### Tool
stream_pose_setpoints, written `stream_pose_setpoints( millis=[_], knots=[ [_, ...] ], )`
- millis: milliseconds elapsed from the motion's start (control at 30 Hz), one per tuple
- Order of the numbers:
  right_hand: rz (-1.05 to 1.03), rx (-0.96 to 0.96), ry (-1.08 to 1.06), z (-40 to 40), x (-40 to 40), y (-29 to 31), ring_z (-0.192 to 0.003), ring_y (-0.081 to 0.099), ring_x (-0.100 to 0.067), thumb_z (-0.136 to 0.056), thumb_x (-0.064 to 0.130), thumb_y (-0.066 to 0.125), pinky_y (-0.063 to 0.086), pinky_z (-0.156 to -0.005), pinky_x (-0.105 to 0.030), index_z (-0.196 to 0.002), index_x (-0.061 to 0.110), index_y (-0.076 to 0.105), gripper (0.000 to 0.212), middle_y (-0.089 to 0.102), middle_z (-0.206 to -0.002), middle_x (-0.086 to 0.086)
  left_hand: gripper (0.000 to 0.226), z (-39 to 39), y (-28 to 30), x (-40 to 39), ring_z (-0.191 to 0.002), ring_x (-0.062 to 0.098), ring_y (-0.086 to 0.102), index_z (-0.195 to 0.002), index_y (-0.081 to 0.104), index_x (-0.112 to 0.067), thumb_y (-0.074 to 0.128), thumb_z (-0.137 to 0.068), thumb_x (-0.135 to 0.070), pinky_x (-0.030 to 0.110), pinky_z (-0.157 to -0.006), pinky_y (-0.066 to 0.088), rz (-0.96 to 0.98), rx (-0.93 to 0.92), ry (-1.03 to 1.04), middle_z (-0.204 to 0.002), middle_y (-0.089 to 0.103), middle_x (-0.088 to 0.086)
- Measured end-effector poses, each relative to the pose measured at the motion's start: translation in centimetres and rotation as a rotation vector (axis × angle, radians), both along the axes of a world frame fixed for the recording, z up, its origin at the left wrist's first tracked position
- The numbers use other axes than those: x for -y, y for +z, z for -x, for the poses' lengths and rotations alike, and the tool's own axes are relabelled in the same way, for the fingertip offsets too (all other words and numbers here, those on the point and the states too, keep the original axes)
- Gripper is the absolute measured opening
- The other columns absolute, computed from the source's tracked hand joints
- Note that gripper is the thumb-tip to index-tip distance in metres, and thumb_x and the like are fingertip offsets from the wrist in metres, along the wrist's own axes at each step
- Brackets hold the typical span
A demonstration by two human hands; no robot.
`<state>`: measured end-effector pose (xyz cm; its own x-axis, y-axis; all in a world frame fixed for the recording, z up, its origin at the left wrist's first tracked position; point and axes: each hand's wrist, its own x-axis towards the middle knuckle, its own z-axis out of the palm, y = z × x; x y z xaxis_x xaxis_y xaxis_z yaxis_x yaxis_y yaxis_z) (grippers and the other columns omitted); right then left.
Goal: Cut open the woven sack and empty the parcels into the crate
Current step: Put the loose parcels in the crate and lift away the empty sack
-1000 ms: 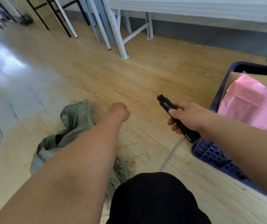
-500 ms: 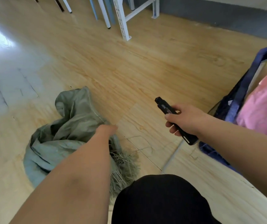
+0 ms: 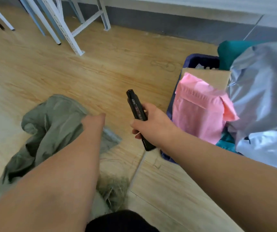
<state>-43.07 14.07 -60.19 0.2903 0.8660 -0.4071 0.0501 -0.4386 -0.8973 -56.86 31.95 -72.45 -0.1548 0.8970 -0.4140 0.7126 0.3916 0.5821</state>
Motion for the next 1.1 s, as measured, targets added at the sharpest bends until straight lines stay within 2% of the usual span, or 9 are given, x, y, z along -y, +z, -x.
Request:
stream_pose_setpoints(
  millis=[67, 100, 167, 233, 367, 567, 800, 967, 1100],
  knots=[
    [-0.054, -0.046, -0.081, -1.4, 0.6, 1.4, -0.067, 0.065, -0.019, -0.091, 0.009, 0.054, 0.057, -0.057, -0.025, -0.132, 0.021, 0.045, 0.044, 0.062, -0.095, -0.007, 0.017, -3.9, 1.8, 1.1, -0.089, 0.031, 0.051, -0.085, 0.059, -0.008, 0.06, -0.086, -0.025, 0.031, -0.078, 0.041, -0.122, 0.038, -0.065, -0.088, 0.06, 0.014],
    [-0.074, -0.097, -0.137, -2.1, 0.9, 2.0, -0.067, 0.065, -0.021, -0.091, 0.008, 0.054, 0.059, -0.058, -0.027, -0.13, 0.021, 0.046, 0.041, 0.061, -0.095, -0.007, 0.016, -5.6, 2.5, 1.9, -0.091, 0.033, 0.053, -0.085, 0.06, -0.007, 0.059, -0.085, -0.023, 0.034, -0.078, 0.042, -0.14, 0.029, -0.099, -0.087, 0.06, 0.012],
    [-0.088, -0.145, -0.245, -3.6, 1.6, 3.4, -0.069, 0.068, -0.029, -0.09, 0.009, 0.054, 0.06, -0.064, -0.041, -0.115, 0.023, 0.048, 0.029, 0.064, -0.094, -0.011, 0.038, -8.3, 3.9, 4.3, -0.108, 0.036, 0.056, -0.117, 0.06, -0.002, 0.058, -0.085, -0.023, 0.037, -0.091, 0.046, -0.115, -0.026, -0.132, -0.114, 0.061, 0.017],
    [-0.081, -0.148, -0.321, -5.1, 2.6, 4.6, -0.069, 0.069, -0.03, -0.089, 0.011, 0.054, 0.06, -0.066, -0.044, -0.106, 0.027, 0.048, 0.024, 0.068, -0.089, -0.015, 0.048, -10.0, 5.3, 6.9, -0.113, 0.036, 0.056, -0.129, 0.053, -0.002, 0.058, -0.085, -0.02, 0.039, -0.095, 0.047, -0.077, -0.015, -0.109, -0.126, 0.057, 0.018],
    [-0.035, -0.324, -0.465, -7.7, 5.0, 7.5, -0.05, 0.061, -0.011, -0.093, 0.015, 0.055, 0.053, -0.053, -0.024, -0.119, 0.021, 0.054, 0.027, 0.064, -0.069, -0.005, 0.034, -10.7, 10.1, 12.5, -0.107, 0.037, 0.057, -0.116, 0.06, 0.002, 0.057, -0.086, -0.013, 0.03, -0.079, 0.039, -0.106, -0.042, -0.08, -0.114, 0.062, 0.02],
    [0.132, -0.409, -0.583, -10.0, 9.9, 13.8, -0.054, 0.062, -0.014, -0.086, 0.006, 0.062, 0.056, -0.062, -0.027, -0.116, 0.011, 0.055, 0.031, 0.069, -0.07, -0.006, 0.047, -9.1, 19.3, 19.4, -0.121, 0.032, 0.051, -0.138, 0.048, -0.006, 0.053, -0.092, -0.015, 0.041, -0.101, 0.043, 0.038, -0.097, -0.057, -0.14, 0.047, 0.013],
    [0.201, -0.507, -0.701, -11.0, 14.6, 23.0, -0.064, 0.062, -0.023, -0.085, 0.003, 0.063, 0.057, -0.078, -0.041, -0.114, 0.003, 0.055, 0.029, 0.068, -0.075, -0.012, 0.045, -5.8, 30.5, 24.2, -0.114, 0.036, 0.057, -0.138, 0.048, -0.012, 0.05, -0.093, -0.018, 0.053, -0.095, 0.048, 0.126, -0.09, -0.041, -0.141, 0.047, 0.012],
    [0.203, -0.65, -0.745, -12.1, 17.8, 30.0, -0.062, 0.06, -0.019, -0.094, 0.001, 0.053, 0.056, -0.059, -0.026, -0.112, 0.0, 0.057, 0.019, 0.066, -0.078, -0.011, 0.044, -5.6, 37.4, 28.0, -0.12, 0.032, 0.052, -0.136, 0.052, -0.01, 0.051, -0.093, -0.018, 0.05, -0.097, 0.045, 0.064, -0.093, -0.014, -0.141, 0.046, 0.011],
    [0.153, -0.669, -0.762, -13.6, 20.8, 35.6, -0.058, 0.061, -0.018, -0.096, -0.001, 0.05, 0.055, -0.054, -0.026, -0.121, 0.006, 0.048, 0.026, 0.065, -0.077, -0.01, 0.042, -6.6, 42.8, 31.1, -0.121, 0.032, 0.051, -0.133, 0.054, -0.011, 0.049, -0.092, -0.016, 0.047, -0.099, 0.045, 0.017, -0.045, 0.029, -0.139, 0.05, 0.012]
  ],
)
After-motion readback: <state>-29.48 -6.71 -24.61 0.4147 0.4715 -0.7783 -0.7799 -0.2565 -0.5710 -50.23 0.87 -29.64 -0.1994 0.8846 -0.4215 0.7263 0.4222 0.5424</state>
